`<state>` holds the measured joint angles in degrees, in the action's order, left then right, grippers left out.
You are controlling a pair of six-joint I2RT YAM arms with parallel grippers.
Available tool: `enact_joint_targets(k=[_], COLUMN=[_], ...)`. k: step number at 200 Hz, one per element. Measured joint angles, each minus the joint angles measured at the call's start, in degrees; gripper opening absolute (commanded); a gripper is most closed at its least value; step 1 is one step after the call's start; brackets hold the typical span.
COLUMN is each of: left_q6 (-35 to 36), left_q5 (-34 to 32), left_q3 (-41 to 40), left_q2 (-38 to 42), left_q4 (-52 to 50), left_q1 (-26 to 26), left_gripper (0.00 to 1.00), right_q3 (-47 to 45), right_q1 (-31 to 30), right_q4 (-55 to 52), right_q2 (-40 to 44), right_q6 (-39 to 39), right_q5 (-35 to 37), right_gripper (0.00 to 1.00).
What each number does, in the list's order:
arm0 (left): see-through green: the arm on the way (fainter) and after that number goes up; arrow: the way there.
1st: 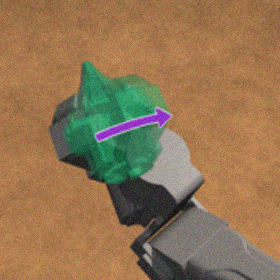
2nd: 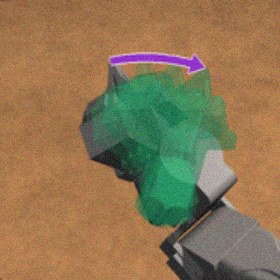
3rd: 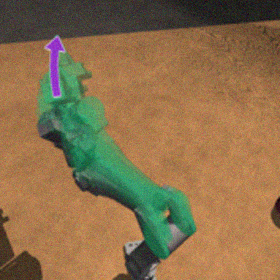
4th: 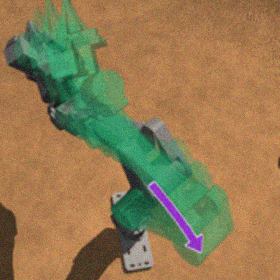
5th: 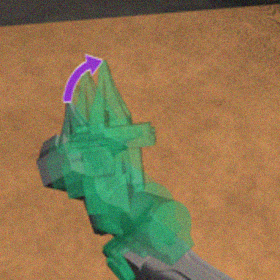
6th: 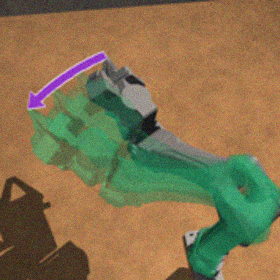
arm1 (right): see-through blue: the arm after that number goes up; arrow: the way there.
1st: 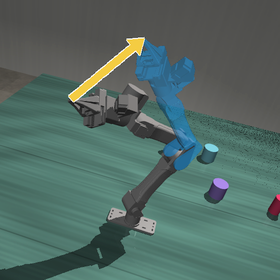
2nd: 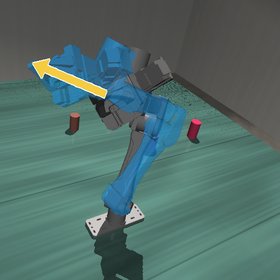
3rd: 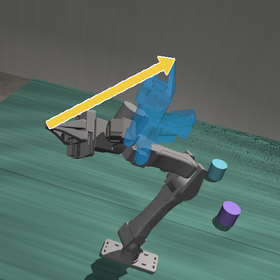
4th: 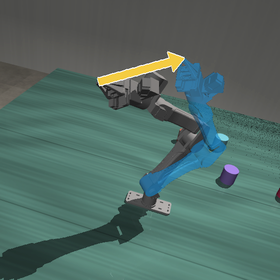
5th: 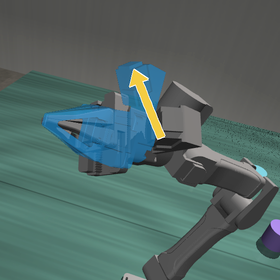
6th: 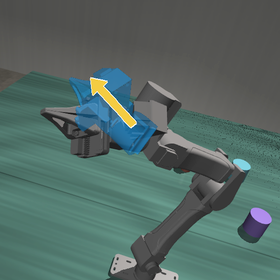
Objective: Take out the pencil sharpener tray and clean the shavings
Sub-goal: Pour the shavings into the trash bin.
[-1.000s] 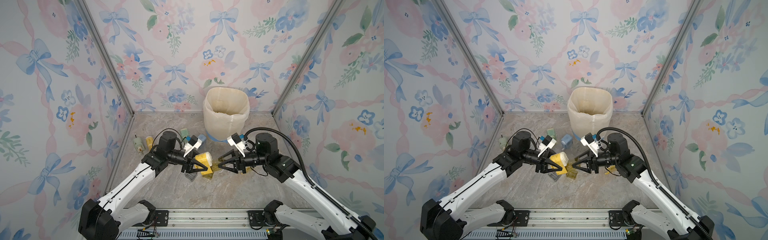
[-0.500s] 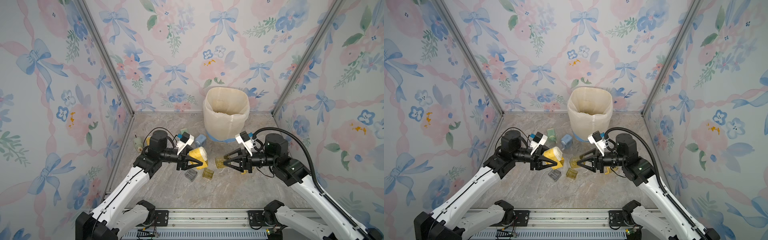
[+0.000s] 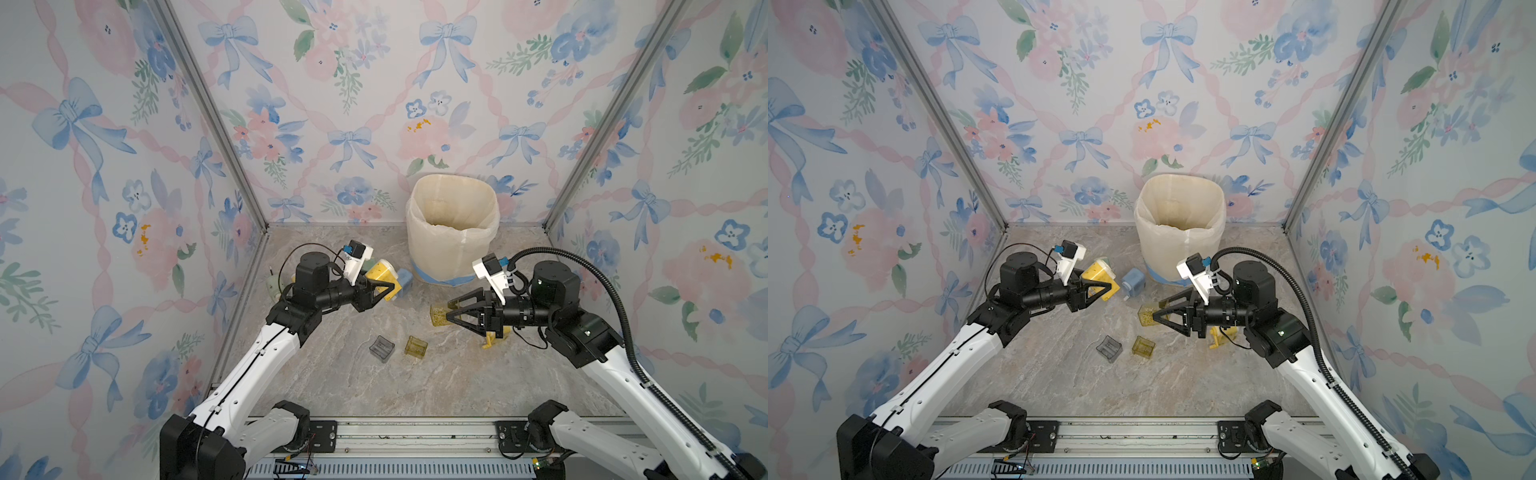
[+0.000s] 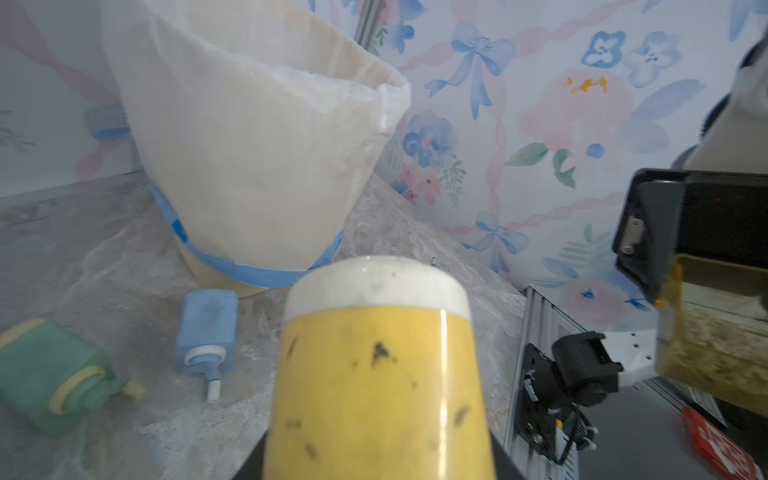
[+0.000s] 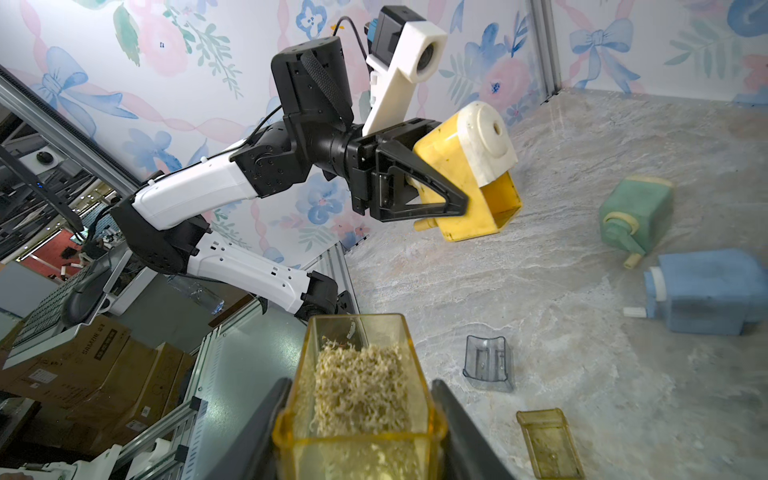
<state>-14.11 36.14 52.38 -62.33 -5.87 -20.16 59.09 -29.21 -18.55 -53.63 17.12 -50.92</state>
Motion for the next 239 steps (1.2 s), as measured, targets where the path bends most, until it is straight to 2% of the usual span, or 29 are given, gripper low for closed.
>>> enact_joint_targets(k=[66,113,171,239], left_q6=[-7.6,-10.3,-11.7,-11.7], left_q5=[-26.0,-42.5,-56.0,-66.4], left_q3=[-2.2,-4.0,-6.0,-5.9], left_q2=[-2.4,-3.6,-4.6,-15.8], left_q4=[0.1,1.1,5.8,9.4], left_q1=[0.0,-1.6,-3.9,-4.3], left_gripper=[0.0,0.0,0.0,0.0], right_q3=[6.0,8.6,8.6,11.1], right_q1=[0.0,0.4,0.7,3.3], right_q4=[3.2,5.3,6.1,6.3], right_q2=[-4.5,-6.5,-6.7,-10.0], right_q6=[0.7,1.8,3.3,6.5], right_q5=[0.6,1.3,2.4,5.3], right_gripper=[0.34,0.34,0.35,0.35])
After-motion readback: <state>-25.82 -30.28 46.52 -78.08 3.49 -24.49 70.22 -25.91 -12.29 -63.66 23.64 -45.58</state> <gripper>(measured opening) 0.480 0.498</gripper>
